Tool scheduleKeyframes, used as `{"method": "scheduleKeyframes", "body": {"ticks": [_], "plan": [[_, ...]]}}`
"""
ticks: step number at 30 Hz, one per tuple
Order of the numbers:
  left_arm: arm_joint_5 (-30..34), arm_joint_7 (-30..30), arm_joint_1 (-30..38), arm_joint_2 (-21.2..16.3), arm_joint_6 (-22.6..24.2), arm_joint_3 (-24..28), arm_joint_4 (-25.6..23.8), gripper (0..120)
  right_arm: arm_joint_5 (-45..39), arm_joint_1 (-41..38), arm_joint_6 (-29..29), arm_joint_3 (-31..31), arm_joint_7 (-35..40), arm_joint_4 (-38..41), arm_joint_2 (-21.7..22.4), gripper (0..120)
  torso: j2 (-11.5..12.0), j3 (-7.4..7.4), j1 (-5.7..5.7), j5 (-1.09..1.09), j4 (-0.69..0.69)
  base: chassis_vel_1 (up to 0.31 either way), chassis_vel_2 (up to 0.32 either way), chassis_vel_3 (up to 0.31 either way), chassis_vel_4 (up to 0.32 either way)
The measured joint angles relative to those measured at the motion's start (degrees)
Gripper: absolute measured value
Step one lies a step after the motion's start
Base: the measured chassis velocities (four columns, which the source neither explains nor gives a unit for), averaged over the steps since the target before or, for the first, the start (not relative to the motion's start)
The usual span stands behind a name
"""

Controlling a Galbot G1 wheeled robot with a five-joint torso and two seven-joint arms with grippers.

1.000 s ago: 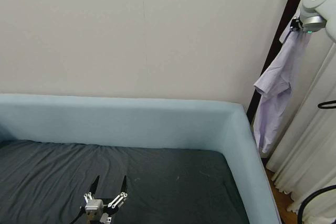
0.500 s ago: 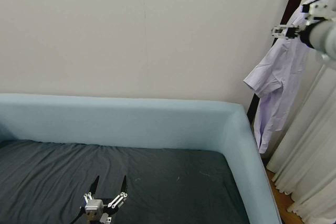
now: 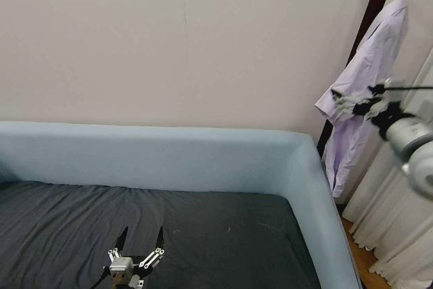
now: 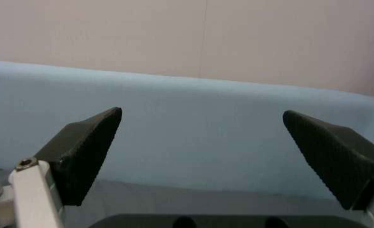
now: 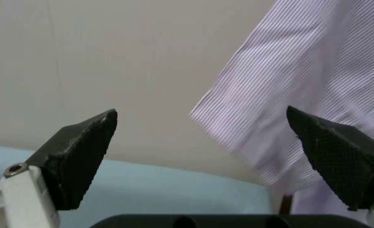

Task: Pick up the clothes from the sofa and hang them on the clothes hanger.

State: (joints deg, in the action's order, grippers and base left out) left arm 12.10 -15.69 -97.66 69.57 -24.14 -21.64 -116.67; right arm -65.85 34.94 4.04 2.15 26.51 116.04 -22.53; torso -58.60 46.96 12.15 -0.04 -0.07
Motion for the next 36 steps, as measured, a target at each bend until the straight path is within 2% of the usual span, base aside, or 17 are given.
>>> {"method": "scheduleKeyframes", "body": {"ticks": [1, 4, 5, 9, 10, 14, 15, 17, 19, 20, 23, 25, 30, 36], "plan": [[0.0, 0.0, 0.0, 0.0, 0.0, 0.0, 0.0, 100, 0.0, 0.0, 0.0, 0.0, 0.0, 0.0, 0.0, 100, 0.0, 0.00, 0.00, 0.00, 0.00, 0.000, 0.000, 0.000, 0.000], [0.0, 0.0, 0.0, 0.0, 0.0, 0.0, 0.0, 100, 7.7, 8.9, -3.4, 3.5, -3.1, -1.4, -5.5, 100, 0.0, 0.00, 0.00, -0.01, 0.05, 0.000, 0.000, 0.000, 0.000], [0.0, 0.0, 0.0, 0.0, 0.0, 0.0, 0.0, 100, 7.7, 8.9, -3.4, 3.5, -3.1, -1.4, -5.5, 100, 0.0, 0.00, 0.00, -0.01, 0.05, 0.000, 0.000, 0.000, 0.000], [0.0, 0.0, 0.0, 0.0, 0.0, 0.0, 0.0, 100, 19.8, 28.8, -8.5, 17.5, -8.0, -1.5, -12.7, 100, 0.0, 0.00, 0.00, 0.02, -0.02, 0.000, 0.000, 0.000, 0.000], [0.0, 0.0, 0.0, 0.0, 0.0, 0.0, 0.0, 100, 19.8, 28.8, -8.5, 17.5, -8.0, -1.5, -12.7, 100, 0.0, 0.00, 0.00, 0.02, -0.02, 0.000, 0.000, 0.000, 0.000], [0.0, 0.0, 0.0, 0.0, 0.0, 0.0, 0.0, 100, 29.3, 45.3, -12.7, 28.5, -12.7, -0.1, -20.8, 100, 0.0, -0.01, 0.00, 0.00, -0.05, 0.000, 0.000, 0.000, 0.000], [0.0, 0.0, 0.0, 0.0, 0.0, 0.0, 0.0, 100, 29.3, 45.3, -12.7, 28.5, -12.7, -0.1, -20.8, 100, 0.0, -0.01, 0.00, 0.00, -0.05, 0.000, 0.000, 0.000, 0.000], [0.0, 0.0, 0.0, 0.0, 0.0, 0.0, 0.0, 100, 33.1, 51.0, -15.8, 31.4, -15.4, 0.6, -25.3, 100, 0.0, -0.02, -0.01, 0.01, -0.02, 0.000, 0.000, 0.000, 0.000], [0.0, 0.0, 0.0, 0.0, 0.0, 0.0, 0.0, 100, 39.9, 61.1, -21.7, 34.7, -19.5, 1.5, -32.6, 100, 0.0, -0.01, -0.01, -0.01, -0.01, 0.000, 0.000, 0.000, 0.000], [0.0, 0.0, 0.0, 0.0, 0.0, 0.0, 0.0, 100, 39.9, 61.1, -21.7, 34.7, -19.5, 1.5, -32.6, 100, 0.0, -0.01, -0.01, -0.01, -0.01, 0.000, 0.000, 0.000, 0.000], [0.0, 0.0, 0.0, 0.0, 0.0, 0.0, 0.0, 100, 44.8, 68.6, -27.5, 36.1, -21.7, 2.5, -39.4, 100, 0.0, -0.02, -0.01, -0.02, -0.02, 0.000, 0.000, 0.000, 0.000], [0.0, 0.0, 0.0, 0.0, 0.0, 0.0, 0.0, 100, 47.1, 70.4, -30.3, 36.1, -22.1, 2.2, -41.1, 100, 0.0, -0.02, -0.01, -0.02, -0.01, 0.000, 0.000, 0.000, 0.000], [0.0, 0.0, 0.0, 0.0, 0.0, 0.0, 0.0, 100, 49.3, 71.9, -33.2, 36.0, -22.4, 1.9, -42.7, 100, 0.0, -0.01, -0.01, -0.01, 0.01, 0.000, 0.000, 0.000, 0.000], [0.0, 0.0, 0.0, 0.0, 0.0, 0.0, 0.0, 100, 49.6, 70.7, -30.8, 35.0, -20.8, 3.5, -42.3, 100, 0.0, -0.01, -0.01, -0.01, 0.00, 0.000, 0.000, 0.000, 0.000]]}}
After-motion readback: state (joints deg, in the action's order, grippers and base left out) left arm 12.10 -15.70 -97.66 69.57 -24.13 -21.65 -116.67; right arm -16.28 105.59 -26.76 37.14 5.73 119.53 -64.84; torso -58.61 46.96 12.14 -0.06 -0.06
